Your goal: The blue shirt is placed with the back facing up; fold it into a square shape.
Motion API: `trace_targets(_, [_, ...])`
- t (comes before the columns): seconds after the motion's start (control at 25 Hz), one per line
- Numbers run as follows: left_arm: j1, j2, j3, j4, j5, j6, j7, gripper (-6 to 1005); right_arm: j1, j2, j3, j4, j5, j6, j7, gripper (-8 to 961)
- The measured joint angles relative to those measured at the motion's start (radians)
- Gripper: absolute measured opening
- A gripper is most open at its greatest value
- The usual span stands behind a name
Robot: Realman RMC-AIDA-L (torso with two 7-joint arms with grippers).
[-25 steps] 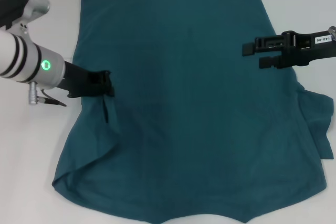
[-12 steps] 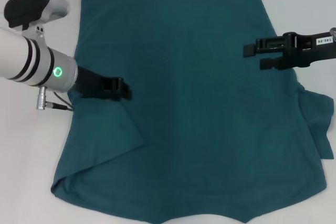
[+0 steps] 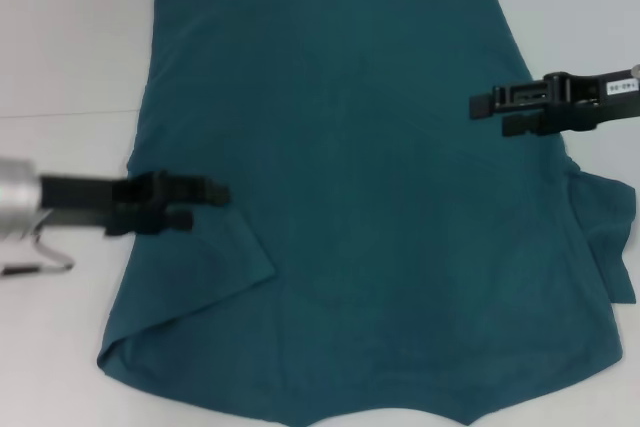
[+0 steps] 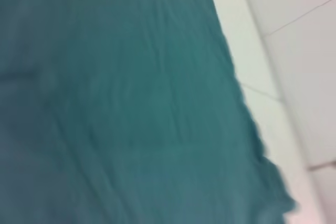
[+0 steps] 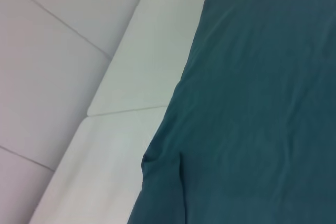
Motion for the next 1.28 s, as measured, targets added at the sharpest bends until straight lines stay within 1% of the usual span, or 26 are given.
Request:
trace_targets(0.08, [0.060,0.007,-0.011,-0.003,-0.073,0.080,0.068,644,-0.009,-0.006,-0.001,0.000,-0.001,0.000,-0.005,908])
trace_targets(0.16, [0.104,0.005,-0.013,-0.006,-0.120,0.169,0.187,727,-0.017,-0.011,-0.001,-0.003,-0.007,-0.003,-0.004,905])
trace_targets(0.2, [0.116,0.003,-0.013,-0.006,-0.128,0.203,0.237,769,-0.020,-0.013,-0.001,-0.007,-0.012,-0.004,-0.002,904])
trace_targets(0.24, [0.130,-0.002,-0.011,-0.007,-0.128,0.231,0.298,792,-0.023,-0.014,-0.001,-0.012,-0.020,-0.005,-0.003,903])
trace_targets(0.28, [0.153,-0.020,-0.003,-0.007,-0.126,0.262,0.406,816,-0.027,-0.012,-0.001,-0.024,-0.033,-0.006,-0.011,902])
trace_targets(0.32, [0.153,-0.020,-0.003,-0.007,-0.126,0.262,0.406,839,-0.027,-0.012,-0.001,-0.024,-0.033,-0.006,-0.011,901])
trace_targets(0.4, [0.170,-0.039,0.007,-0.008,-0.124,0.266,0.483,886,-0.033,-0.007,-0.001,-0.041,-0.048,-0.007,-0.031,898])
trace_targets(0.44, [0.182,-0.053,0.012,-0.009,-0.124,0.267,0.522,909,-0.037,-0.005,-0.001,-0.052,-0.055,-0.008,-0.039,897])
trace_targets(0.56, [0.201,-0.081,0.014,-0.010,-0.124,0.263,0.612,908,-0.052,0.000,0.004,-0.084,-0.067,-0.016,-0.052,894])
trace_targets(0.64, [0.207,-0.088,0.014,-0.012,-0.125,0.247,0.643,908,-0.068,0.002,0.020,-0.099,-0.064,-0.021,-0.050,891])
trace_targets(0.72, [0.209,-0.089,0.010,-0.019,-0.131,0.226,0.653,907,-0.081,0.000,0.038,-0.103,-0.063,-0.028,-0.045,889])
trace_targets(0.8, [0.209,-0.089,0.000,-0.025,-0.134,0.209,0.656,907,-0.091,-0.008,0.048,-0.105,-0.074,-0.049,-0.038,887])
trace_targets(1.0, [0.205,-0.089,-0.013,-0.036,-0.138,0.175,0.657,906,-0.134,-0.023,0.063,-0.162,-0.207,-0.114,0.070,881])
trace_targets(1.16, [0.194,-0.090,-0.014,-0.047,-0.139,0.150,0.652,905,-0.163,-0.033,0.135,-0.193,-0.340,-0.145,0.130,880])
trace_targets(1.28, [0.181,-0.090,-0.013,-0.061,-0.139,0.140,0.652,905,-0.184,-0.037,0.183,-0.194,-0.385,-0.125,0.131,880])
